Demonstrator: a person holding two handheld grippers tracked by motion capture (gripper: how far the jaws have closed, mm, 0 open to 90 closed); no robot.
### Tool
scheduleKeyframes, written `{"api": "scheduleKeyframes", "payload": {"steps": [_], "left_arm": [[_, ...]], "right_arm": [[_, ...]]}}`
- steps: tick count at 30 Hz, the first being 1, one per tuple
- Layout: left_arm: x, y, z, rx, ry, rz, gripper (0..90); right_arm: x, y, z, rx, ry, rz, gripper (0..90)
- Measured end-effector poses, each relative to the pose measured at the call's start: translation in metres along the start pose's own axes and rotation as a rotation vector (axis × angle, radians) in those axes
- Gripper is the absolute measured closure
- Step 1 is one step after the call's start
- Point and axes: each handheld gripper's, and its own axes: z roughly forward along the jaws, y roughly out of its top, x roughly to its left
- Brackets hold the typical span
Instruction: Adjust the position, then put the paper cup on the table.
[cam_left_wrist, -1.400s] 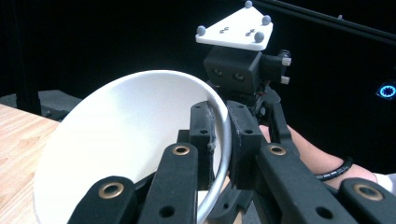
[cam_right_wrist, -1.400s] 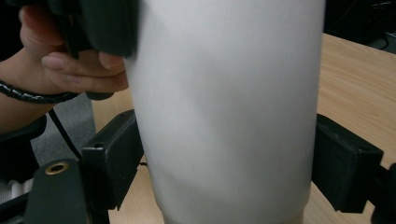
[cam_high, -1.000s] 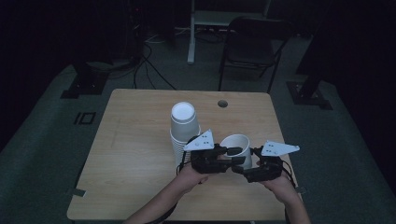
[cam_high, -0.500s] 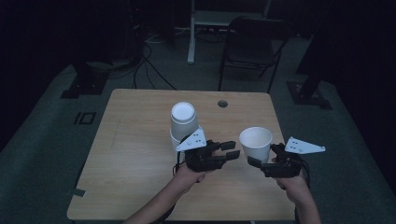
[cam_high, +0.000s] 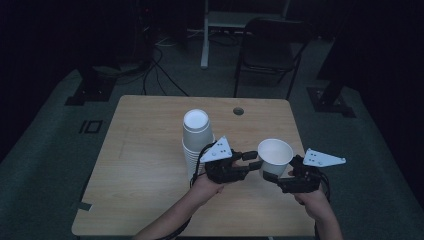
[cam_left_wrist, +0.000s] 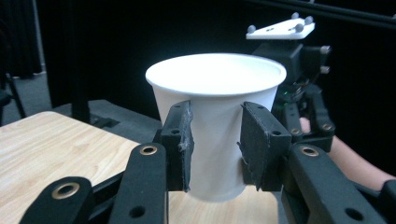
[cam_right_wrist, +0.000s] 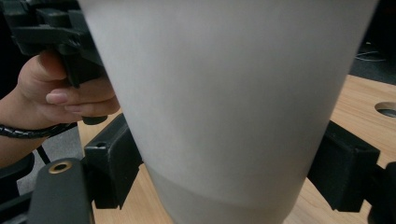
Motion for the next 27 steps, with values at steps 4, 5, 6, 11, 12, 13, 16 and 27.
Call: {"api": "scheduleKeyframes", "payload": {"steps": [4,5,6,11,12,13,16,27], "left_arm": [[-0.002,0.001,0.003,0.005,-0.021,0.005,64.4],[-0.003,0.001,0.003,0.009,-0.02,0.01,64.4],[-0.003,0.001,0.004,0.012,-0.015,0.016,64.5],[-0.004,0.001,0.004,0.022,-0.002,0.026,60.7],[-0.006,0.001,0.004,0.034,0.019,0.038,57.5],[-0.006,0.0,0.004,0.042,0.034,0.043,50.4],[-0.006,-0.001,0.003,0.041,0.064,0.042,35.6],[-0.012,-0.001,0.003,0.035,0.145,0.081,15.6]], "right_arm": [[0.002,0.0,0.003,0.015,-0.006,-0.011,19.4],[0.003,0.0,0.005,0.022,-0.006,-0.011,19.4],[0.003,0.0,0.006,0.027,-0.008,-0.012,19.4],[0.003,-0.001,0.008,0.033,-0.022,-0.016,19.5],[0.003,-0.001,0.007,0.032,-0.025,-0.016,19.6],[0.002,0.0,0.006,0.031,-0.035,-0.02,19.6],[0.0,0.001,0.003,0.018,-0.047,-0.013,19.6],[-0.004,0.002,0.001,0.009,-0.072,-0.01,19.6]]}}
